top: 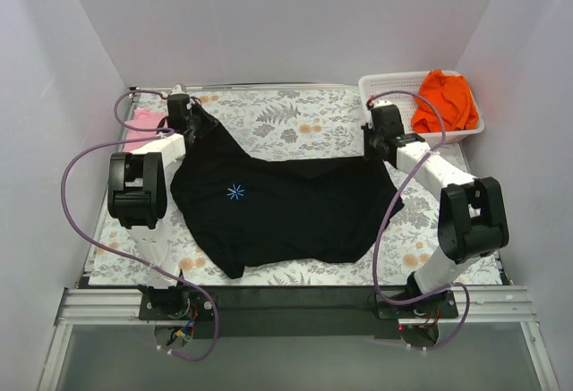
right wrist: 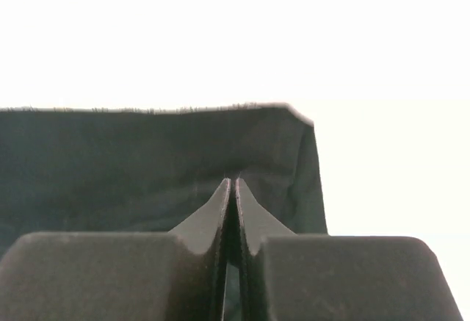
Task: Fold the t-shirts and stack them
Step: Flatten the tshirt out
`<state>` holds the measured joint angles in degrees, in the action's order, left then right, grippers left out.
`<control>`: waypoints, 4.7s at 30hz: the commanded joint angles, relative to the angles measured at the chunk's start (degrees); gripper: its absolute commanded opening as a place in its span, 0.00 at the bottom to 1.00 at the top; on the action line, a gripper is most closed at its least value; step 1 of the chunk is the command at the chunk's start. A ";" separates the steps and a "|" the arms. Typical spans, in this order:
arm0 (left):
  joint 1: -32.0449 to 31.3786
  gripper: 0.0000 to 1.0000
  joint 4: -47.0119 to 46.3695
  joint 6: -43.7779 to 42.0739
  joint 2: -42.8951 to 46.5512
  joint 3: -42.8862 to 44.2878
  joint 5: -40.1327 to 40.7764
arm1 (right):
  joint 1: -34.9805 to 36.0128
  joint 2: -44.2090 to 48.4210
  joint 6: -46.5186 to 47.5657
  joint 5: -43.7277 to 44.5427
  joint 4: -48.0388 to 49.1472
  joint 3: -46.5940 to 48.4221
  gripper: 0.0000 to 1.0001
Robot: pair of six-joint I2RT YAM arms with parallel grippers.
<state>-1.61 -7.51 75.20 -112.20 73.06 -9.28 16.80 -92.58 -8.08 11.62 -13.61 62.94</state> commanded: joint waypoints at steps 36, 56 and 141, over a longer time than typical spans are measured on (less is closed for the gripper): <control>1.43 0.00 -1.10 -2.25 -2.76 2.00 -1.44 | -3.17 -18.51 3.42 -14.34 3.23 16.43 0.65; 1.43 0.00 -2.34 -4.53 -1.97 -0.55 -2.94 | -3.26 -24.94 2.71 -13.99 4.47 17.31 0.16; 5.03 0.00 -3.83 1.44 -2.23 4.37 -4.25 | -3.87 -18.43 1.93 -1.07 5.08 26.97 0.01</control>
<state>2.63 -10.22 75.33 -115.72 75.00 -12.95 13.52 -110.21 -5.78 7.88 -10.13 85.97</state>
